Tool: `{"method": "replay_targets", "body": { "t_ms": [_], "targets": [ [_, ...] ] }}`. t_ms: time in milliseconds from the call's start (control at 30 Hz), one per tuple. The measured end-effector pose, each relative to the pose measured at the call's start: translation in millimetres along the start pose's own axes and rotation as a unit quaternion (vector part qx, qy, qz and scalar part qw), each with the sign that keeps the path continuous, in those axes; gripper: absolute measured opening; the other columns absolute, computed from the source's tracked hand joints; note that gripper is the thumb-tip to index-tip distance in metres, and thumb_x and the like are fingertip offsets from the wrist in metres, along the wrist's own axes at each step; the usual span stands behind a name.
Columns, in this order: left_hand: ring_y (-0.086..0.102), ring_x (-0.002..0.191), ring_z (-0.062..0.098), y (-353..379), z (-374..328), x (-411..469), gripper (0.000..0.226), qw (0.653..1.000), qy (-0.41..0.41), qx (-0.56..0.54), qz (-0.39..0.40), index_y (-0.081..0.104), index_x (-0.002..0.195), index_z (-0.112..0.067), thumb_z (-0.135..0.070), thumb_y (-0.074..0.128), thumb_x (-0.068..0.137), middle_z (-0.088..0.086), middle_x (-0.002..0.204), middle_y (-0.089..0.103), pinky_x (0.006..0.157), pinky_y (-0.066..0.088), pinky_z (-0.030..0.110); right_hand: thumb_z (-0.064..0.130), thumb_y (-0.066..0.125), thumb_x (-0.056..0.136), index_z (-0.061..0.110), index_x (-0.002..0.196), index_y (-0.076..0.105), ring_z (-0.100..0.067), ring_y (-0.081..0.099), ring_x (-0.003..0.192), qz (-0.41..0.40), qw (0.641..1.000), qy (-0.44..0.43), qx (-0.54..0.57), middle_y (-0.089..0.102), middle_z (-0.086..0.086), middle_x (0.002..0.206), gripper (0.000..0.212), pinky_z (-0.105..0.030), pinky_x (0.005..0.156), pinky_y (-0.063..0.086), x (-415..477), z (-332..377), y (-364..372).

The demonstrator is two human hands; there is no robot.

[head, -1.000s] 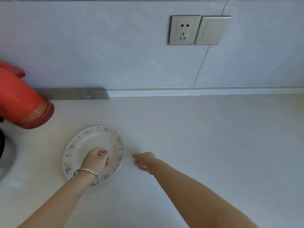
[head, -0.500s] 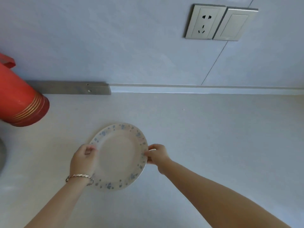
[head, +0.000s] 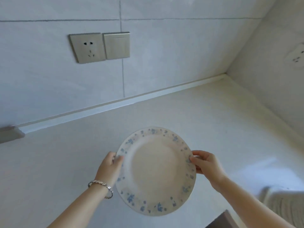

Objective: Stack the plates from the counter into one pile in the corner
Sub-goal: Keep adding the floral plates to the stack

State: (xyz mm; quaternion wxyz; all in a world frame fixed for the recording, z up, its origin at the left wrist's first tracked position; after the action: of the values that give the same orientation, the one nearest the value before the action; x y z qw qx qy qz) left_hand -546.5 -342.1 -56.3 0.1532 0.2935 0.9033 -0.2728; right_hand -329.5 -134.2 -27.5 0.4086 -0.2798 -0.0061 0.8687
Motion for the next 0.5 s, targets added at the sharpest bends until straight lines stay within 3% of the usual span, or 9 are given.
{"method": "replay_targets", "body": {
  "t_ms": [67,133,200,300,400,500],
  "targets": [
    [0.042,0.054,0.017,54,-32,-7,0.019,0.999,0.024,0.011,0.041,0.045,0.071,-0.014,-0.020,0.050,0.088,0.002,0.065,0.048,0.051,0.034,0.026,0.008,0.052,0.091,0.015,0.092,0.065,-0.018,0.069,0.064,-0.078,0.996,-0.025,-0.020,0.073,-0.001,0.070,0.015,-0.033,0.061,0.059,-16,-7,-60],
    [0.044,0.056,0.018,111,-65,-21,0.015,0.995,0.055,0.020,0.080,0.050,0.080,-0.010,-0.022,0.051,0.089,0.004,0.068,0.050,0.051,0.037,0.026,0.017,0.054,0.091,0.027,0.091,0.060,-0.020,0.070,0.067,-0.145,0.988,-0.045,-0.041,0.074,0.001,0.075,0.012,-0.035,0.060,0.058,-36,-16,-121],
    [0.046,0.053,0.015,169,-96,-42,0.020,0.988,0.084,0.042,0.119,0.053,0.088,-0.008,-0.028,0.051,0.089,0.001,0.067,0.050,0.048,0.035,0.024,0.023,0.056,0.089,0.034,0.088,0.058,-0.014,0.069,0.063,-0.203,0.976,-0.057,-0.049,0.073,0.006,0.071,0.012,-0.028,0.054,0.055,-60,-32,-181],
    [0.048,0.056,0.019,256,-135,-80,0.024,0.975,0.118,0.070,0.172,0.055,0.092,-0.005,-0.028,0.051,0.088,0.001,0.068,0.051,0.051,0.037,0.024,0.021,0.058,0.088,0.028,0.095,0.062,-0.014,0.064,0.059,-0.266,0.961,-0.046,-0.060,0.069,0.005,0.065,0.010,-0.023,0.052,0.049,-96,-68,-262],
    [0.047,0.062,0.022,336,-162,-121,0.027,0.960,0.150,0.105,0.212,0.056,0.094,0.001,-0.024,0.050,0.087,0.008,0.075,0.051,0.055,0.037,0.026,0.019,0.062,0.085,0.026,0.102,0.060,-0.011,0.066,0.064,-0.309,0.948,-0.016,-0.073,0.067,0.006,0.074,0.018,-0.012,0.049,0.046,-131,-107,-330],
    [0.047,0.065,0.022,405,-179,-160,0.026,0.940,0.189,0.141,0.247,0.056,0.090,-0.001,-0.026,0.048,0.089,0.008,0.077,0.050,0.061,0.037,0.027,0.023,0.068,0.080,0.029,0.104,0.056,-0.012,0.066,0.070,-0.352,0.934,0.006,-0.061,0.065,0.004,0.080,0.027,-0.011,0.048,0.045,-164,-142,-384]
  ]
}}
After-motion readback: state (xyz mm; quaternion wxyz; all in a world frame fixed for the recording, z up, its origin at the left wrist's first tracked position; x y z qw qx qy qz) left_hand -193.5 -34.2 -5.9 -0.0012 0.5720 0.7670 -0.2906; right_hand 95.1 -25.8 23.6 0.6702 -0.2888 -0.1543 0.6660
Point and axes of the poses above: each hand's wrist, its own x-axis towards the middle knuckle, its own y-axis out of the palm, z = x × y, the point moved 7 cm from there along x, towards the middle knuckle
